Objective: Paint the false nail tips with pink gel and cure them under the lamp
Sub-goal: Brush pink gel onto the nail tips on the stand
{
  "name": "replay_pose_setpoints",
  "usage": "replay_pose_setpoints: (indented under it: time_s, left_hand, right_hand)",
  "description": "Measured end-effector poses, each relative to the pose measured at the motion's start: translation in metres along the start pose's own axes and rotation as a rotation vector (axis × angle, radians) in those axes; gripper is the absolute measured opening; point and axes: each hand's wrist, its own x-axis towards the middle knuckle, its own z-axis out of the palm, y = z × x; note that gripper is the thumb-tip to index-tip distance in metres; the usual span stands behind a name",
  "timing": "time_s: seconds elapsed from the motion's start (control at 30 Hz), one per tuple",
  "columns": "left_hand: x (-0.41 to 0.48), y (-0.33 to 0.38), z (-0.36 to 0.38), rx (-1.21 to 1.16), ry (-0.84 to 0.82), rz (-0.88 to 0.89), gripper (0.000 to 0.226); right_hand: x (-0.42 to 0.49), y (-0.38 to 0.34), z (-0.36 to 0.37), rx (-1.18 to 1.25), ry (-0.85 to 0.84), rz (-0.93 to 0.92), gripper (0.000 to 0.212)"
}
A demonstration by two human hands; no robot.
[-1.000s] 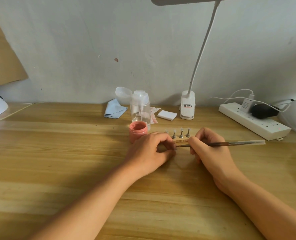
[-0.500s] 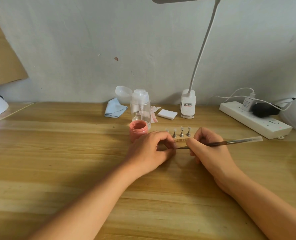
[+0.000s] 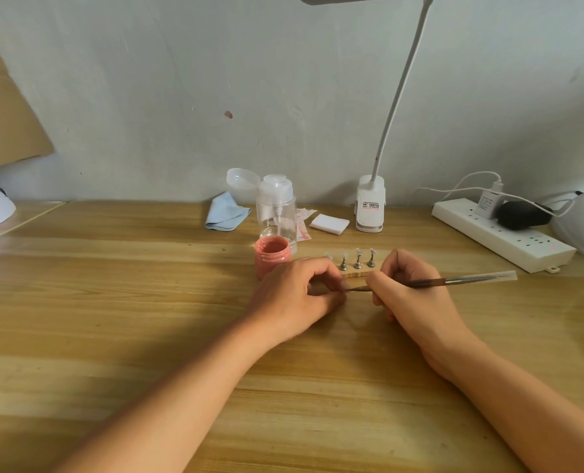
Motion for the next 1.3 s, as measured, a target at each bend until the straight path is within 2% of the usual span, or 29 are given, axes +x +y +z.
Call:
replay_pose_setpoints:
  time_s: [0.17, 0.3, 0.5, 0.77, 1.0, 1.13, 1.3]
  left_hand:
    - [-0.0006, 0.0007, -0.0013, -0.009, -0.007, -0.001, 0.024]
    - [-0.0010, 0.0008, -0.0021, -0.020, -0.020, -0.008, 0.022]
    - [-0.0006, 0.0001, -0.0012, -0.011, -0.016, -0.027, 0.021]
    - [0.0005, -0.0002, -0.0011, -0.044, -0.031, -0.055, 0.025]
    - [0.0008, -0.0001, -0.0013, -0.103, -0.038, -0.050, 0.021]
    - [0.0016, -0.0006, -0.0016, -0.077, -0.035, -0.049, 0.019]
    - [0.0010, 0.0005, -0.0023, -0.089, -0.030, -0.057, 0.022]
  right_hand:
    - [0.0002, 0.0002, -0.0027, 0.105, 0.066, 0.033, 0.019]
    - [-0.0010, -0.0027, -0.0058, 0.210, 0.051, 0.062, 0.011]
    - [-0.0039, -0.0043, -0.0013, 0.095, -0.016, -0.020, 0.026]
    - [-0.0001, -0.0013, 0.0000, -0.017, -0.010, -0.004, 0.017]
    - [0.0004, 0.0007, -0.0037, 0.164, 0.047, 0.023, 0.011]
    - [-0.0006, 0.0018, -0.0007, 0.118, -0.029, -0.028, 0.020]
    - [-0.0003, 0.0041, 0.0015, -0.002, -0.028, -0.048, 0.021]
